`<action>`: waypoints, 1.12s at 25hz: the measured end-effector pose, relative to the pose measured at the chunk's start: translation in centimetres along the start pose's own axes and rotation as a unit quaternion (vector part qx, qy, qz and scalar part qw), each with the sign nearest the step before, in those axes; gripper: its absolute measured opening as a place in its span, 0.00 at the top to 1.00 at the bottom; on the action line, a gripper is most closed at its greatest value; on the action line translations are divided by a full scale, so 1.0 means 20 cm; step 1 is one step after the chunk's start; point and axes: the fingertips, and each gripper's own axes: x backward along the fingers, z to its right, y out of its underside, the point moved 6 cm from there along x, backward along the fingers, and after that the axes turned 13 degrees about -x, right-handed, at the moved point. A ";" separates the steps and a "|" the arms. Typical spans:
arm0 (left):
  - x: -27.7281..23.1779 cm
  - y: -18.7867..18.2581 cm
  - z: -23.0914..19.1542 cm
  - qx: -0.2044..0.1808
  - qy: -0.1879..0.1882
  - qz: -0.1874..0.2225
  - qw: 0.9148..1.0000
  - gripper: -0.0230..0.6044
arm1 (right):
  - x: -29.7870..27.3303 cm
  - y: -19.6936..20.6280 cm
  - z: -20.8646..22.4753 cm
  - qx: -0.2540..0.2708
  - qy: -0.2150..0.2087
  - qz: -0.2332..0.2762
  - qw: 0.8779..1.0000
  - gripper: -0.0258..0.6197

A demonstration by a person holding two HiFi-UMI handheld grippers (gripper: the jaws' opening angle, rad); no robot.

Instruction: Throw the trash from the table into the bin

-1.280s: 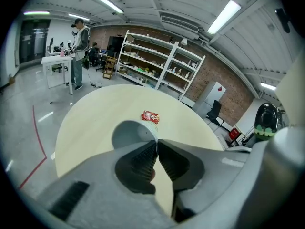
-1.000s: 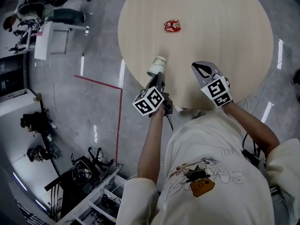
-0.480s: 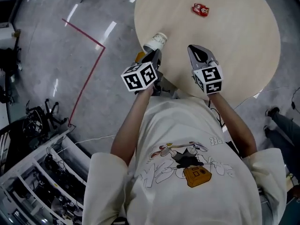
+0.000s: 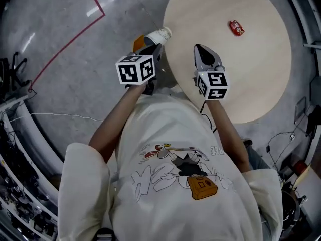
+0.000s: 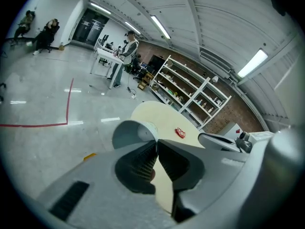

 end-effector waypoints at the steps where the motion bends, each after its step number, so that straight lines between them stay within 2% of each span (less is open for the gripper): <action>1: 0.01 0.01 -0.04 0.008 -0.007 0.003 1.000 0.92 | -0.04 -0.01 -0.02 0.006 -0.007 -0.006 1.000 0.95; 6: 0.09 0.06 -0.24 0.050 -0.029 0.007 0.998 0.92 | -0.18 -0.03 -0.18 0.026 -0.033 -0.039 0.998 0.95; 15: 0.17 0.11 -0.56 0.077 -0.049 0.002 0.996 0.92 | -0.49 0.02 -0.49 0.022 -0.069 -0.082 0.994 0.95; 19: 0.17 0.18 -0.68 0.077 -0.051 -0.005 0.996 0.93 | -0.63 0.16 -0.58 0.003 -0.077 -0.114 0.990 0.95; 24: 0.05 0.40 -0.84 0.099 -0.040 -0.030 0.994 0.93 | -0.83 0.38 -0.64 -0.015 -0.058 -0.155 0.986 0.95; 28: -0.03 0.54 -0.93 0.103 -0.042 -0.050 0.993 0.92 | -0.94 0.52 -0.65 -0.025 -0.043 -0.164 0.985 0.95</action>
